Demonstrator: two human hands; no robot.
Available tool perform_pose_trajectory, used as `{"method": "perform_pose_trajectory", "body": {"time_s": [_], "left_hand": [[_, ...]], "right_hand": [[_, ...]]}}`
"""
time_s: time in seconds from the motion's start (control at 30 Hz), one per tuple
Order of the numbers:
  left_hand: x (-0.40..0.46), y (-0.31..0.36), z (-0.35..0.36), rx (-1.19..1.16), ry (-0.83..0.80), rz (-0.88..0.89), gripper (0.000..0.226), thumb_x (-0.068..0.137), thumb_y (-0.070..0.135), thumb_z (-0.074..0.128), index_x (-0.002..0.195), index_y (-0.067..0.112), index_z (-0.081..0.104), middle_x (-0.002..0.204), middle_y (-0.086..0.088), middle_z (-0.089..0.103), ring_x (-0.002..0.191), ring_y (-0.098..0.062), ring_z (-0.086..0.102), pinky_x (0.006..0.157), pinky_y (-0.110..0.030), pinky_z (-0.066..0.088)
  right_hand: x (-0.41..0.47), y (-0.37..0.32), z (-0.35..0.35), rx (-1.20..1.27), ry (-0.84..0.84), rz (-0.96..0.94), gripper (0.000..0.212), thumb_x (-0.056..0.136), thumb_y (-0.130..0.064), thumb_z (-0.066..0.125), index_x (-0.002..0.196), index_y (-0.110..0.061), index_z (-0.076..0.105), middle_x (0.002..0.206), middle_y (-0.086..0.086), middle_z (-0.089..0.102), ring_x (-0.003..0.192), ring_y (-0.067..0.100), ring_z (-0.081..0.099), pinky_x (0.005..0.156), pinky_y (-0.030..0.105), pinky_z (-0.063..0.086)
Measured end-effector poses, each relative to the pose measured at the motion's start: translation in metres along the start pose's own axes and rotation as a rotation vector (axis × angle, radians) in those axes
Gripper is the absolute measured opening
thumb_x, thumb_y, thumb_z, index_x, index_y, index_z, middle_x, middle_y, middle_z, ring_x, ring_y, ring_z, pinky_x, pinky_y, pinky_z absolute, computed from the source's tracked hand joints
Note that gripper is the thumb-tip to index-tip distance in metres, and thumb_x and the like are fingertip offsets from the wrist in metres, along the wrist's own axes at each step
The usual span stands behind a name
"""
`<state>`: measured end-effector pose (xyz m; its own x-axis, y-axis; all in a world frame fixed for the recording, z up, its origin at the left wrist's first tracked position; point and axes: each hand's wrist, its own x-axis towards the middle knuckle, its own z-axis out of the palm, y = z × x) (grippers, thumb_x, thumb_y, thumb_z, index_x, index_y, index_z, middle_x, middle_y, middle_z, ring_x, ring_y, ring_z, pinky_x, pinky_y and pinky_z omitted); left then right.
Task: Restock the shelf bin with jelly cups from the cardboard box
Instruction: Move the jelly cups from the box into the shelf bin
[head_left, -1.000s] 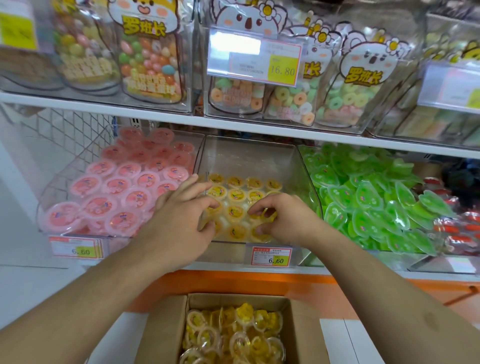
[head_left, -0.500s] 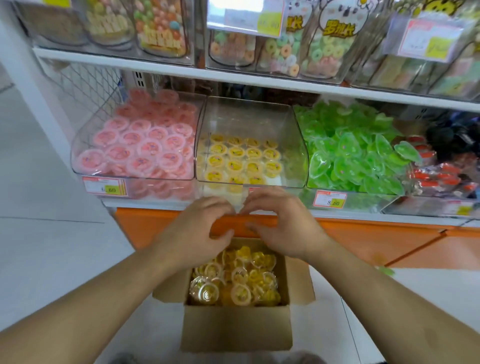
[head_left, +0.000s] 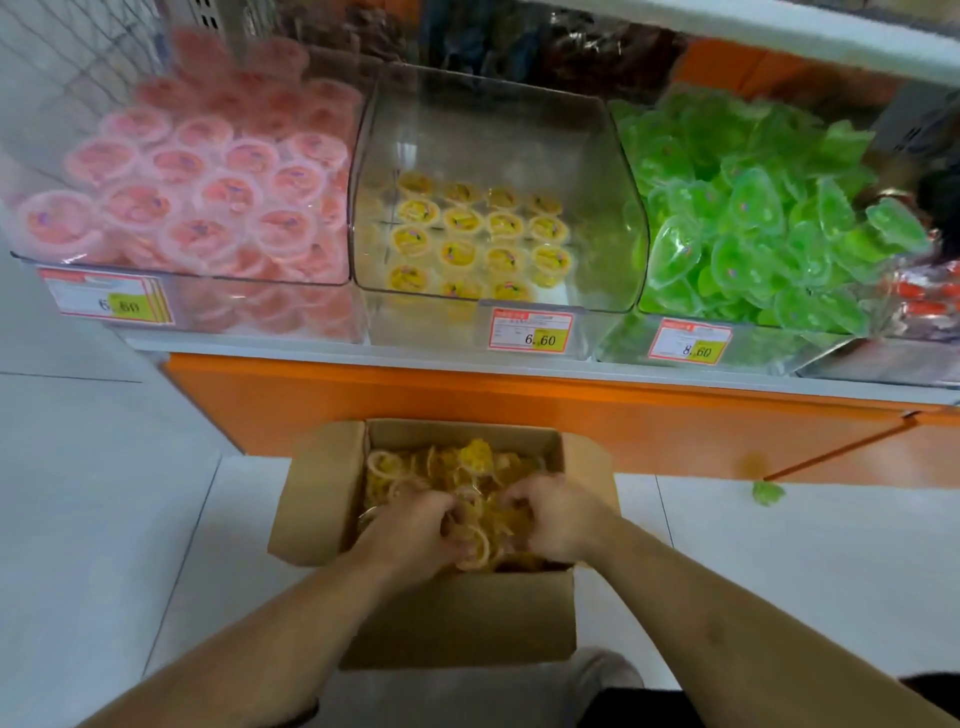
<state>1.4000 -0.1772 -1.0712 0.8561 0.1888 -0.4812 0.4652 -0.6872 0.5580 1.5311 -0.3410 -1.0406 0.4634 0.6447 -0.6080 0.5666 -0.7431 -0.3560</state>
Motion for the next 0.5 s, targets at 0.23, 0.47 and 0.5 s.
{"method": "perform_pose_trajectory", "body": {"time_s": [0.23,0.47,0.5], "left_hand": [[0.016,0.001,0.011,-0.115,0.058,-0.117,0.028,0.091,0.026,0.076,0.117,0.031,0.068,0.105,0.012,0.068,0.101,-0.006,0.065,0.083,-0.024,0.056],[0.0,0.002,-0.017,-0.218,0.094,-0.161,0.019,0.095,0.027,0.073,0.115,0.029,0.075,0.103,0.017,0.069,0.093,0.0,0.061,0.077,-0.018,0.046],[-0.003,0.004,-0.024,-0.226,0.115,-0.169,0.013,0.094,0.029,0.074,0.107,0.03,0.078,0.097,0.018,0.07,0.089,-0.001,0.062,0.077,-0.02,0.048]], "right_hand": [[0.012,0.006,0.012,0.091,0.006,0.068,0.03,0.092,-0.021,0.073,0.12,-0.029,0.068,0.108,-0.009,0.059,0.1,0.011,0.058,0.085,0.023,0.051],[0.004,-0.002,-0.015,0.3,0.125,0.096,0.038,0.083,-0.012,0.07,0.11,-0.038,0.073,0.111,-0.017,0.068,0.095,0.004,0.065,0.078,0.022,0.059],[-0.001,-0.006,-0.024,0.329,0.145,0.087,0.035,0.082,-0.015,0.071,0.107,-0.04,0.074,0.108,-0.021,0.07,0.095,0.002,0.066,0.078,0.02,0.058]]}}
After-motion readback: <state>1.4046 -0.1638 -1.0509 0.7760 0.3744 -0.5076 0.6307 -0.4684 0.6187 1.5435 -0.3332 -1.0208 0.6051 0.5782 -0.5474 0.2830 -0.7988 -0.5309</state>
